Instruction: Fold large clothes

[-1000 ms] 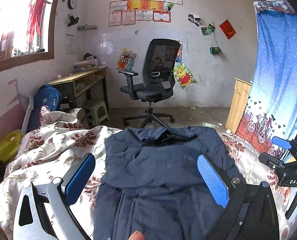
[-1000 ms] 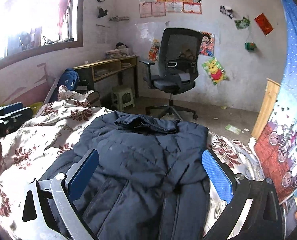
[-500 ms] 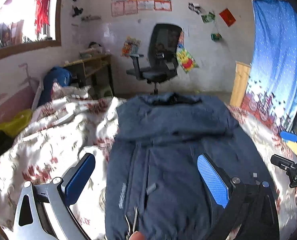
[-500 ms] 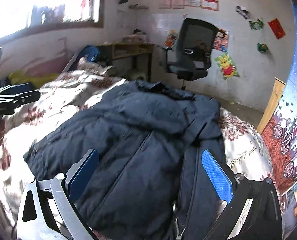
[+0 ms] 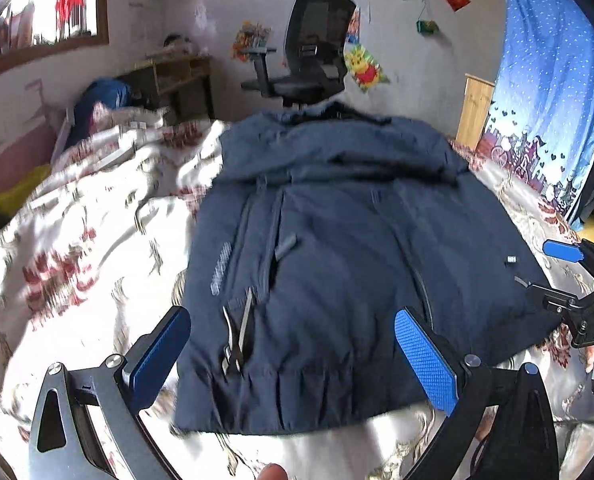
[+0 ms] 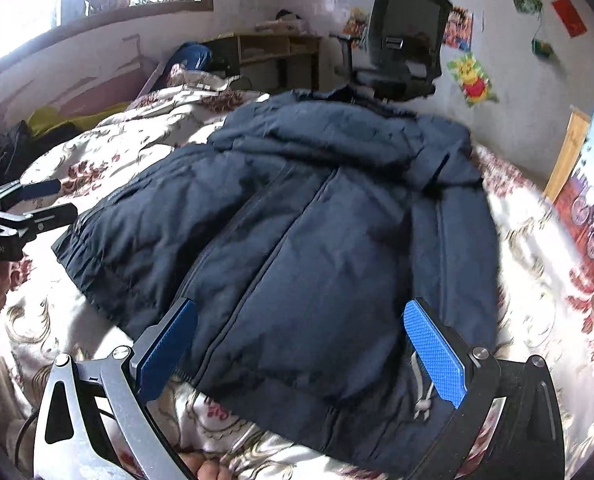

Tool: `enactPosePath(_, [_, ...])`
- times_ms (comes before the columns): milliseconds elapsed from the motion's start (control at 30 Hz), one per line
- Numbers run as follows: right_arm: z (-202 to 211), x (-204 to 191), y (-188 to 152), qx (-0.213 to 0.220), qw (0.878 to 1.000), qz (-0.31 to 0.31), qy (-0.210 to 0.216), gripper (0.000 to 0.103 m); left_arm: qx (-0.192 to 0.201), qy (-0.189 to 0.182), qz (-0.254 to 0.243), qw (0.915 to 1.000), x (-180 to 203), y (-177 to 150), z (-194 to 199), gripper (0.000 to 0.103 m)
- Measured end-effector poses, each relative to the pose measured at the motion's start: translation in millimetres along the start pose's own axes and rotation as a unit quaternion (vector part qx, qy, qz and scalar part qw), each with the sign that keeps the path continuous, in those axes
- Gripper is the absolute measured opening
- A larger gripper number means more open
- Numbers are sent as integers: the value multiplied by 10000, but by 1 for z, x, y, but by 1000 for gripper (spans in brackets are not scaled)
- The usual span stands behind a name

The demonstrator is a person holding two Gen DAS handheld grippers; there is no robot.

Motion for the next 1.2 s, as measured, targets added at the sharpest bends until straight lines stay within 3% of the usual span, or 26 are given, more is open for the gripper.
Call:
enactPosePath(400, [-12,12,-31,-328,9986,-378,-186,101,-534,-20,-147,9985,-4,-38,-10,103])
enactPosePath(567, [-15,14,-35,-513,9979,-384,-78,101,-512,-507,-582,9957,-1,-51,-8,103])
enactPosePath(667, [-20,12,-39,-704,9968,-361,61,101,-495,-586,-1109,9909,4,-60,-10,103])
enactPosePath(967, [-34,12,-55,-1119,9919,-521,295,101,-372,-326,-1877,9810,18,-78,-20,103])
enactPosePath(1200, [-43,20,-66,-1278,9898,-612,173,101,-305,-6,-2105,9771,25,-84,-28,103])
Point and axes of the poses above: each gripper's, at about its wrist camera, not at the fingertips, and z roughly against the way its jaws point, x to its right, y to its top, the point moved 7 cm from there along -z, roughly the way its jaws point, and after that the axes turned 13 degrees about y, right-handed, at the moved point
